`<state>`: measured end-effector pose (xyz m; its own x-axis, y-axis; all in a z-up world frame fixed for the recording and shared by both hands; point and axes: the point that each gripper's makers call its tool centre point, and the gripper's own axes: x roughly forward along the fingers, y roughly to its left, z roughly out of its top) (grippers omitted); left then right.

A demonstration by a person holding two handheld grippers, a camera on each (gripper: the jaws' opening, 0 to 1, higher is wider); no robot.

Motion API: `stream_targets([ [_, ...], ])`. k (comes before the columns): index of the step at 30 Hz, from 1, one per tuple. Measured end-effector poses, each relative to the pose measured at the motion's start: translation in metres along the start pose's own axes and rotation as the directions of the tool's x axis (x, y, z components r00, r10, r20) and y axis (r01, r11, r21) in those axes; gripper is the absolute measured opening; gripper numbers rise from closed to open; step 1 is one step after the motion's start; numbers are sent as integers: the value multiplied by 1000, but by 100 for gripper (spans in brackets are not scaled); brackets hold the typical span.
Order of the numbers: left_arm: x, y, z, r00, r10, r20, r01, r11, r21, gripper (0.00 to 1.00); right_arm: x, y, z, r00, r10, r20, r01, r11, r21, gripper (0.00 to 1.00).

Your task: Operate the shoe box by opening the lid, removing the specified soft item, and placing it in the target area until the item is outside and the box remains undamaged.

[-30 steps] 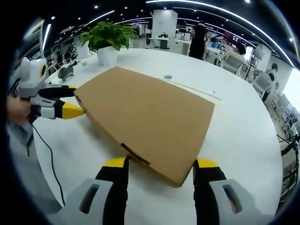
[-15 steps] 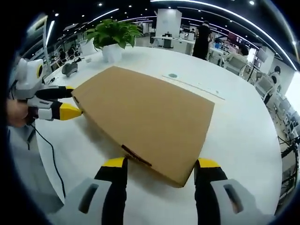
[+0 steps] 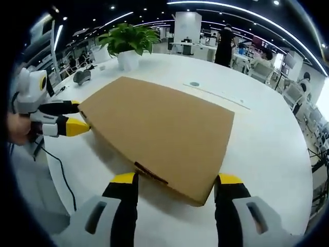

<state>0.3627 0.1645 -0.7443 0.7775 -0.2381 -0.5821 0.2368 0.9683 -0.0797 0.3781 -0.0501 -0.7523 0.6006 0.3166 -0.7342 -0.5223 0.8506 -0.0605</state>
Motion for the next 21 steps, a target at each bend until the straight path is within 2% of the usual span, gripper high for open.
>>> stream_targets([
  [21, -18, 0, -13, 1000, 21, -12, -21, 1000, -1, 57, -11, 14, -8, 1000, 16, -8, -16, 1000, -4, 58],
])
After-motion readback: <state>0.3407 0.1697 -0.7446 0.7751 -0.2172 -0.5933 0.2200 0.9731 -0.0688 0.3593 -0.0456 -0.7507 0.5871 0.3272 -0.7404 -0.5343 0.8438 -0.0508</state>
